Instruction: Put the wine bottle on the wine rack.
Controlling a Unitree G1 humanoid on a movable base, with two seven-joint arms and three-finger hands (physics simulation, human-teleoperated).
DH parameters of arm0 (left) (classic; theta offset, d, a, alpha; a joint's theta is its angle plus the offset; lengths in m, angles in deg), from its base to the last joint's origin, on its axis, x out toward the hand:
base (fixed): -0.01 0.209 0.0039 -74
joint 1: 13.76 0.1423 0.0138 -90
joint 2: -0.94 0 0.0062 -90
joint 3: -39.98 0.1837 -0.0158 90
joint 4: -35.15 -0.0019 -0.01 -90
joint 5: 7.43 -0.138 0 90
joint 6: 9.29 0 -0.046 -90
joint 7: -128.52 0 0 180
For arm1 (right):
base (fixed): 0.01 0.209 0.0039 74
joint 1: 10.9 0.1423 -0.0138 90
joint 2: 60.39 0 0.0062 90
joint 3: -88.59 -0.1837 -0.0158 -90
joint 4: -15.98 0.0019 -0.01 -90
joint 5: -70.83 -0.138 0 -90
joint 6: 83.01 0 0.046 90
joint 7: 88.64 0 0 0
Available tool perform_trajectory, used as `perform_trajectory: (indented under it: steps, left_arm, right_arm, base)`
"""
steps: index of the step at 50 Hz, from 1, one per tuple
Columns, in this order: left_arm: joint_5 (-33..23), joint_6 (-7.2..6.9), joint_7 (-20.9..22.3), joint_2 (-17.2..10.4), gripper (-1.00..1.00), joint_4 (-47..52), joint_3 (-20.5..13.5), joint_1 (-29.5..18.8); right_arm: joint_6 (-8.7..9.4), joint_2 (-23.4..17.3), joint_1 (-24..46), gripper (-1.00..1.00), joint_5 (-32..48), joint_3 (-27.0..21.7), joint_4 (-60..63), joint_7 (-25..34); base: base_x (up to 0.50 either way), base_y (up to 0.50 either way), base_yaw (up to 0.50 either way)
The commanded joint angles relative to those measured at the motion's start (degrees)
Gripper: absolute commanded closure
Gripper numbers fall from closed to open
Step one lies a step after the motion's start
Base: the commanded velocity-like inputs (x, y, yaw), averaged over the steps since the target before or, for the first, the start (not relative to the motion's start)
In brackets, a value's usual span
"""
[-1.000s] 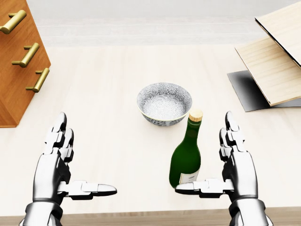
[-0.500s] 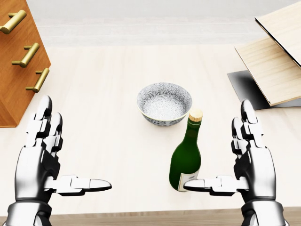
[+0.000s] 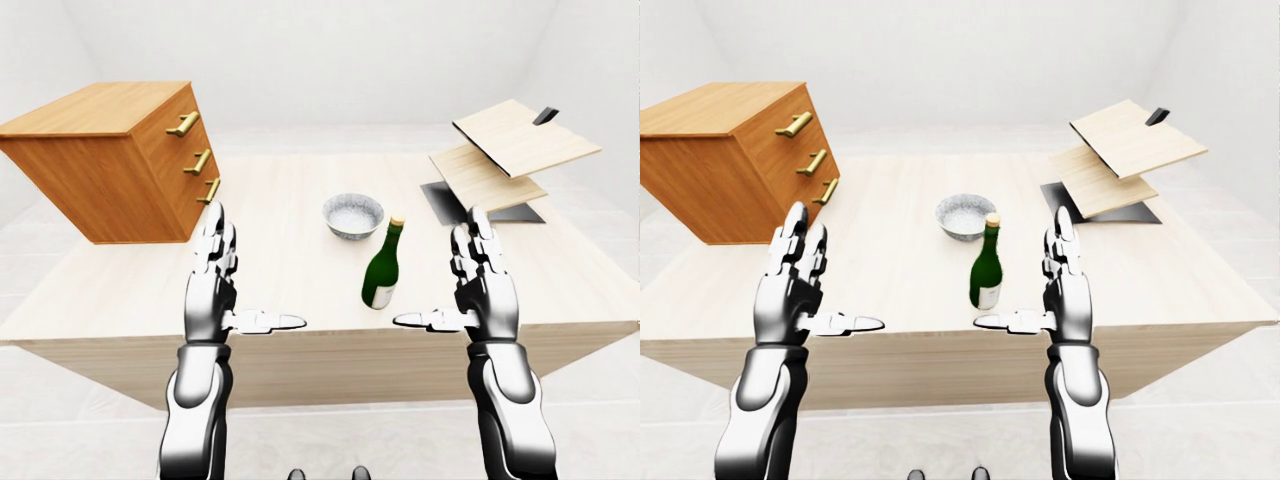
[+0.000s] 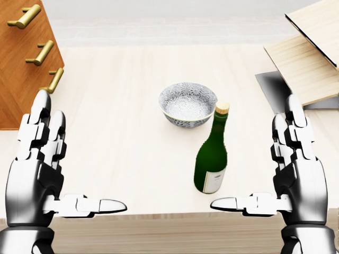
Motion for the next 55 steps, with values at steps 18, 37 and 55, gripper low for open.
perform_trajectory:
  steps: [18,37,55]
  left_arm:
    - [1.4,0.0,0.2,-0.4,-1.0,0.8,-1.5,-0.9]
    - [1.2,0.0,0.5,-0.2,-1.0,-0.7,-1.2,0.6]
    - [1.7,0.0,0.7,0.1,-1.0,0.0,-0.7,2.1]
  right_arm:
    - [0.0,0.6,-0.2,-1.0,0.4,0.9,-2.5,-0.2]
    - [0.0,0.9,-0.6,-1.0,-0.2,2.5,0.6,0.3]
    - [0.0,0.8,-0.7,-1.0,-2.9,2.5,4.7,0.2]
  base:
    - [-0.34,-0.34,0.0]
    - [-0.02,-0.5,0.0]
    - [0.0,-0.33,0.08]
